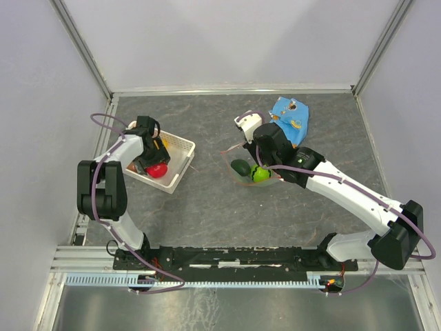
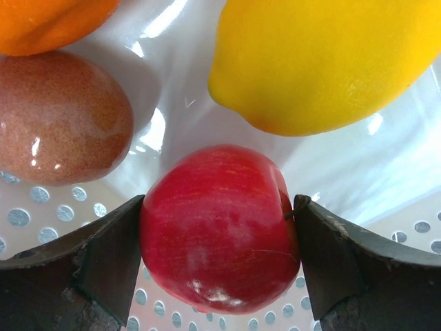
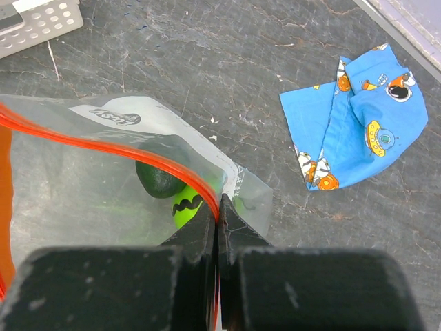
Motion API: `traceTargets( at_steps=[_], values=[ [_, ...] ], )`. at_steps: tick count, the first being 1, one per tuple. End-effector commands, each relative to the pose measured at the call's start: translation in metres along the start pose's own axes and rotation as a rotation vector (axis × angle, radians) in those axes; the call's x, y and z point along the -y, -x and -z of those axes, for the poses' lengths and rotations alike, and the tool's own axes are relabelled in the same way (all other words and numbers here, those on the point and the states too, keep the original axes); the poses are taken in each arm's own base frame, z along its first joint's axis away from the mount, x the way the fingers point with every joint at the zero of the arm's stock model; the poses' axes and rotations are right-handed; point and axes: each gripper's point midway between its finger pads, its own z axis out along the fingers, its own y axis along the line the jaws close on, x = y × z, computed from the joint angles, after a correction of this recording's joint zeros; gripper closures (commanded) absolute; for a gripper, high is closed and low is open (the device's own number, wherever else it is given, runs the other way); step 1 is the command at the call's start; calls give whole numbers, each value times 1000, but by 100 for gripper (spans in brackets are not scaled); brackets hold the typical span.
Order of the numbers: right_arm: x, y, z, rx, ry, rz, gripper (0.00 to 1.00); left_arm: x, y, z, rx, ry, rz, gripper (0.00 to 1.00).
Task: Place the food in the zip-top bag and seal the zipper
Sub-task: Pick up the fake fruit from the bin.
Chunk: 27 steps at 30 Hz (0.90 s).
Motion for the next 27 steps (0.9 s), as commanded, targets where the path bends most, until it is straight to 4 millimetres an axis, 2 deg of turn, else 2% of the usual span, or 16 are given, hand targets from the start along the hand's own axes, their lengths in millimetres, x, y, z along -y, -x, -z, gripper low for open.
traceTargets(
  at_steps=[1,10,15,18,23,27],
  values=[
    [4,27,7,66,2,-49,97,9,10,23,81,-84,-10,33],
    [5,26,6,27,-15,-93,98,30,18,82,268,-262,13,39],
    [8,27,8,10,-41,-140,98,55,19,125,413,-425,-9,40],
    [12,27,10,2,-68,-170,98,71,17,159,505,-548,-20,41],
    [13,27,13,-6,-83,-221,98,98,1,211,625,-775,-80,42],
    [10,28,16,-18,-69,-257,98,111,-16,248,707,-963,-124,42]
  ],
)
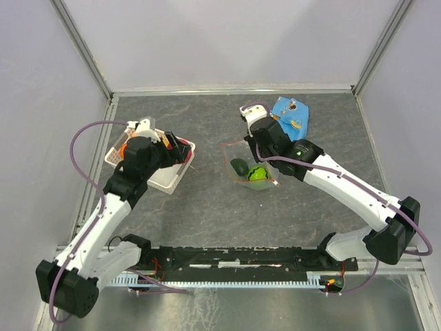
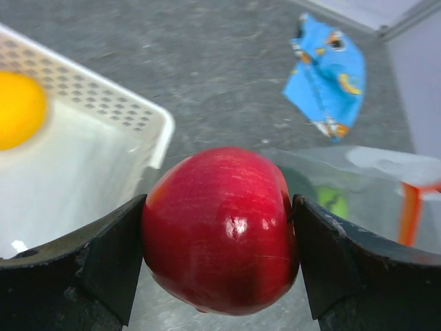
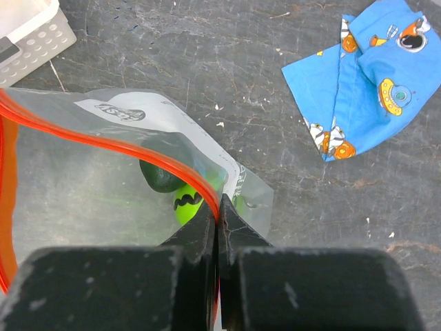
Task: Place the food in the zip-top bag and seal the zipper
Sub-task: Pick up the fake fruit from the bin, then place the fake fruit in the zipper food storage bag.
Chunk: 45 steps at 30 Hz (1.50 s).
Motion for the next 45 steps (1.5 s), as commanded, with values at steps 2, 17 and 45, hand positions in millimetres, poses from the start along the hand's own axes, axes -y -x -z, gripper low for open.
traceTargets(
  at_steps=[2,17,45],
  values=[
    [1,24,13,41,6,-100,98,62,26,28,183,-312,6,42],
    [-17,15,13,-32,82,-133,98,168,24,110,410,-878,-167,46],
    [-24,12,32,-24,162,-156,98,199,-51,21,287,-662,-478,37]
  ],
)
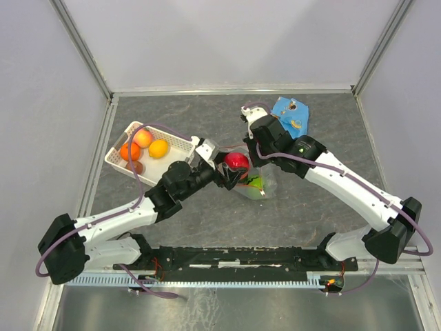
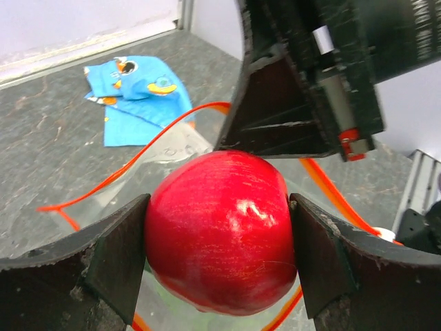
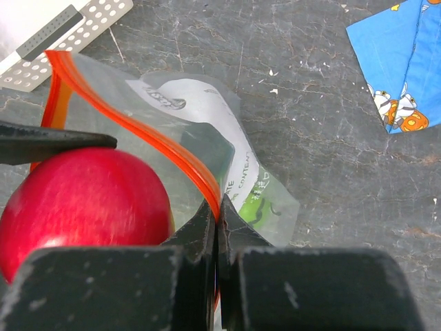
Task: Place the food in the zip-top bag and seal the zipper
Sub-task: Place the fake fruit in the zipper food storage bag.
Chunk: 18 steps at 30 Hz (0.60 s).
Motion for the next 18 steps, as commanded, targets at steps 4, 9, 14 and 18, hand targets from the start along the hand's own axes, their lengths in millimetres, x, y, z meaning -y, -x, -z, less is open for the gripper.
traceTargets(
  at_steps=[4,9,14,18],
  values=[
    [-1,21,17,88,28,-34,98,-18,15,-4,15,114,-69,29],
    [-3,22,17,92,35,-37,98,-16,9,-2,-1,97,-73,22],
    [-4,23,17,93,42,-38,98,-16,3,-3,-30,100,-61,19],
    [-4,22,17,91,42,-40,97,-14,5,0,-33,91,-44,16]
  ],
)
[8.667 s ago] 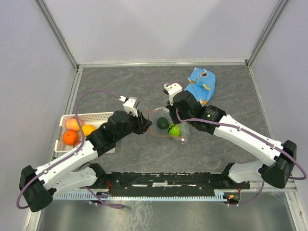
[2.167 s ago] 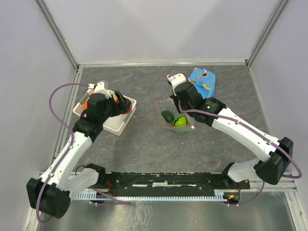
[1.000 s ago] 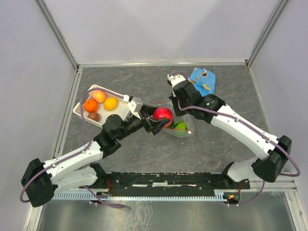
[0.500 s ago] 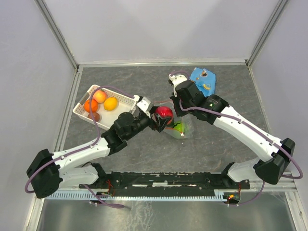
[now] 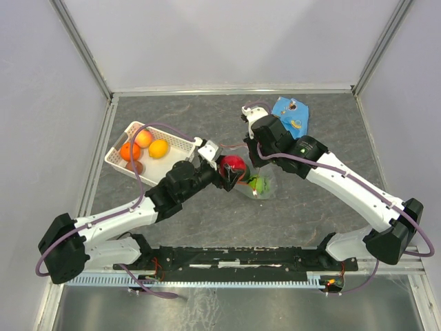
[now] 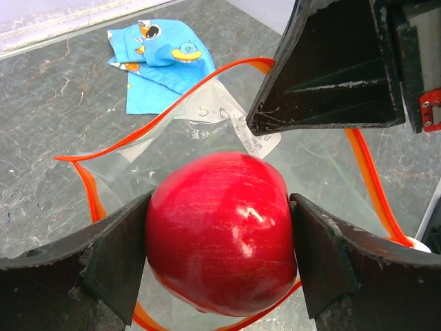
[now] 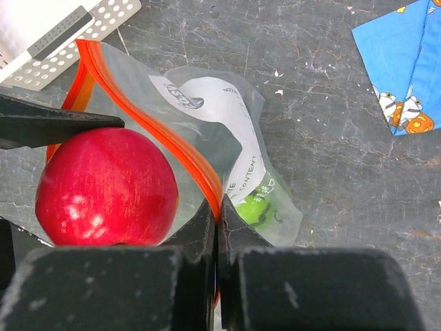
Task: Place the food in the zip-top bag and seal the zipper
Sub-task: Place the fake fruit in the zipper food storage bag.
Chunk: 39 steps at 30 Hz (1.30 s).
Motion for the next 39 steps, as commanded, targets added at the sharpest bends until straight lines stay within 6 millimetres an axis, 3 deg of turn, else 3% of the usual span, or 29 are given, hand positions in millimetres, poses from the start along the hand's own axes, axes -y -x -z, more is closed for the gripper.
traceTargets(
  at_steps=[1,15,24,27,35,39],
  values=[
    [-2,21,13,86,23,-36,97,5,29,0,64,-8,-7,15],
    [-3,22,12,86,27,-39,96,3,21,11,-4,8,24,10],
    [-2,23,13,89,21,-38,95,13,50,28,48,-11,140,7],
    [-3,22,11,86,22,-37,94,12,50,33,25,-1,163,7],
    [-2,23,12,91,21,-38,94,-17,33,46,-67,203,247,7],
    [-1,23,11,95,15,-39,94,-19,24,51,-134,235,275,13]
  ],
)
